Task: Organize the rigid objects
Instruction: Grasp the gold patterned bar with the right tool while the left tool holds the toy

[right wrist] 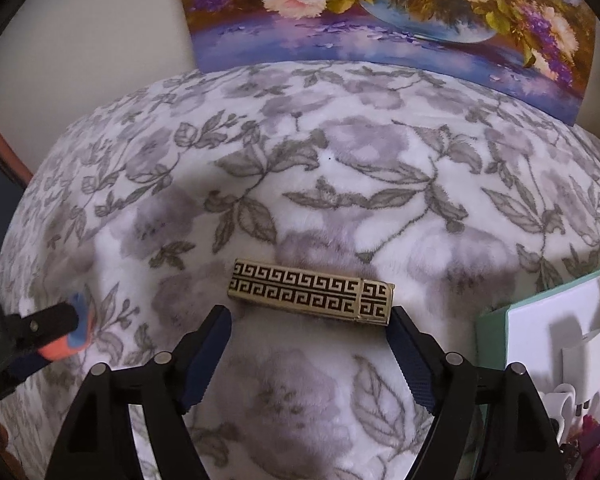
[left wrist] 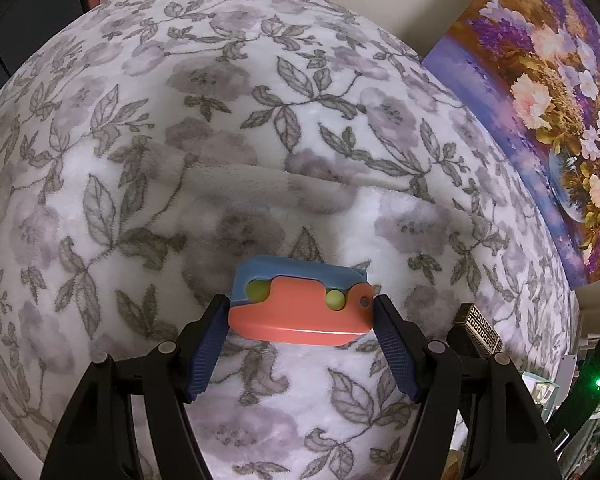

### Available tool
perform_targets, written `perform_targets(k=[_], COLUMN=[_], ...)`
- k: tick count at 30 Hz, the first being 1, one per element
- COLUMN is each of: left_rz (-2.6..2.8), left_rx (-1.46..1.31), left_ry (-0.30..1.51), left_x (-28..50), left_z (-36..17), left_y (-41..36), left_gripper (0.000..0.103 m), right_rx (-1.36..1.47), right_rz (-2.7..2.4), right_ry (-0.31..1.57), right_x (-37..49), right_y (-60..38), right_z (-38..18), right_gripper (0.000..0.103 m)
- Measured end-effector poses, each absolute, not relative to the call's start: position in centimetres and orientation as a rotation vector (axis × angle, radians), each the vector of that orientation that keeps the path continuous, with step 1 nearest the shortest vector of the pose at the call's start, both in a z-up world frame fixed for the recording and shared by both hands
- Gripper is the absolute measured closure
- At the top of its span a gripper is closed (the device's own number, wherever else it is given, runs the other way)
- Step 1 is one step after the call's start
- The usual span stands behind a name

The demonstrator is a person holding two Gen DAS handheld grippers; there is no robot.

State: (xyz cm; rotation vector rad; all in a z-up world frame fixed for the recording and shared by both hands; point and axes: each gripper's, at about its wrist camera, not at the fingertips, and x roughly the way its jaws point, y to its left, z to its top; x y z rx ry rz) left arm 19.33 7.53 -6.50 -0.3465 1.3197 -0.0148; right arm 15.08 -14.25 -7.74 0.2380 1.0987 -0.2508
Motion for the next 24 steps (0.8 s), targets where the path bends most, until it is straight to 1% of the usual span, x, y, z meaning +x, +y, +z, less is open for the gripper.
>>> perform_targets(k=[15, 19, 20, 22, 24], left_rz=[-0.009, -0.006, -0.005, -0.003, -0.003], left_rx=[-0.339, -0.329, -0.325, -0.315, -0.3], left_ry=[1.322, 1.316, 1.314, 1.307, 1.298], left_x=[19.5, 19.2, 19.2, 19.1, 19.0], left_z=[-6.6, -6.2, -6.1, -5.6, -5.1], left_y=[7.4, 7.3, 7.3, 7.1, 6.9], left_gripper=[0.03, 0.03, 0.03, 0.03, 0.03], right_rx=[0.163, 0.155, 0.157, 0.165, 0.185], right_rz=[-0.297, -0.292, -0.29, -0.276, -0.256], right_ry=[1.112, 1.109, 1.108, 1.097, 1.097], right_x=[16.7, 16.7, 16.6, 16.2, 15.7], right_y=[-13.9, -13.8, -13.9, -13.9, -14.1], right_z=[-8.1, -8.0, -8.0, -7.6, -7.3], right_gripper=[0.019, 0.022, 0.026, 0.041, 0.05])
